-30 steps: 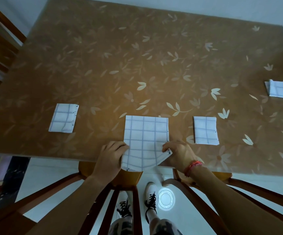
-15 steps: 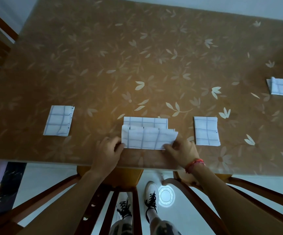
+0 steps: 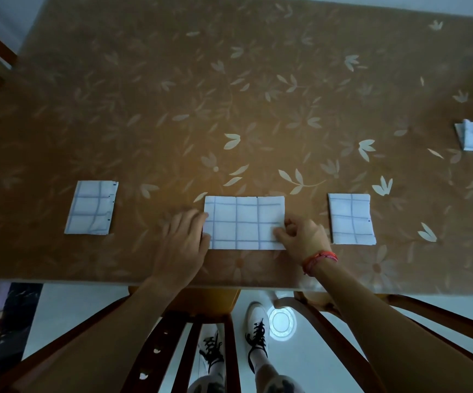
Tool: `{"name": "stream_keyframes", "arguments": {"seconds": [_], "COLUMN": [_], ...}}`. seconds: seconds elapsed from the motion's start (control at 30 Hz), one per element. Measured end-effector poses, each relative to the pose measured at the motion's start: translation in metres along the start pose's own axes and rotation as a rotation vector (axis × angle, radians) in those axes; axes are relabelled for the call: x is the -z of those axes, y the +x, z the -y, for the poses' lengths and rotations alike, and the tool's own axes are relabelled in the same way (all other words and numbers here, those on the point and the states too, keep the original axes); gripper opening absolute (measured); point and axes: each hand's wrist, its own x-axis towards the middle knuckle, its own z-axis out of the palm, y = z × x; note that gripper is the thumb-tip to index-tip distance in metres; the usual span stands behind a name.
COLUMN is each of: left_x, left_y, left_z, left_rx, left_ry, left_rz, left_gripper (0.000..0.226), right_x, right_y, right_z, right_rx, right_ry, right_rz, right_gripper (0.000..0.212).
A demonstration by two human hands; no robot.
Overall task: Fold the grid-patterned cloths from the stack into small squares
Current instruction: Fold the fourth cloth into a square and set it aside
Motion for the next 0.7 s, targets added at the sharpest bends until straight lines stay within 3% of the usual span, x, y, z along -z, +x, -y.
{"name": "stream_keyframes", "arguments": {"seconds": [0.1, 0.3, 0.47, 0.6, 0.7], "left_x": [-0.004, -0.004, -0.005, -0.004, -0.005], "left_y": [0.003, 0.011, 0.013, 0.014, 0.016], "left_z": [0.005, 0.011, 0.013, 0.011, 0.014], "left_rx": [-0.130, -0.154, -0.146, -0.143, -0.164], "left_ry": [0.086, 0.129, 0.144, 0.150, 0.145], "left_rz": [0.078, 0.235, 0.274, 0.273, 0.246], "left_gripper": [0.045, 0.053, 0.056, 0.055, 0.055], "right_x": [-0.002, 0.002, 0.007, -0.010, -0.042], "right_y": [0.002, 0.002, -0.002, -0.003, -0.003], "right_z": [-0.001, 0.001, 0.008, 0.032, 0.053], "right_rx": [-0.004, 0.033, 0.044, 0.422, 0.616], "right_ry": [0.002, -0.036, -0.089, -0.189, -0.345], "right_rz": [0.002, -0.005, -0.161, -0.342, -0.215], "right_gripper": [0.015, 0.013, 0.033, 0.037, 0.049]}}
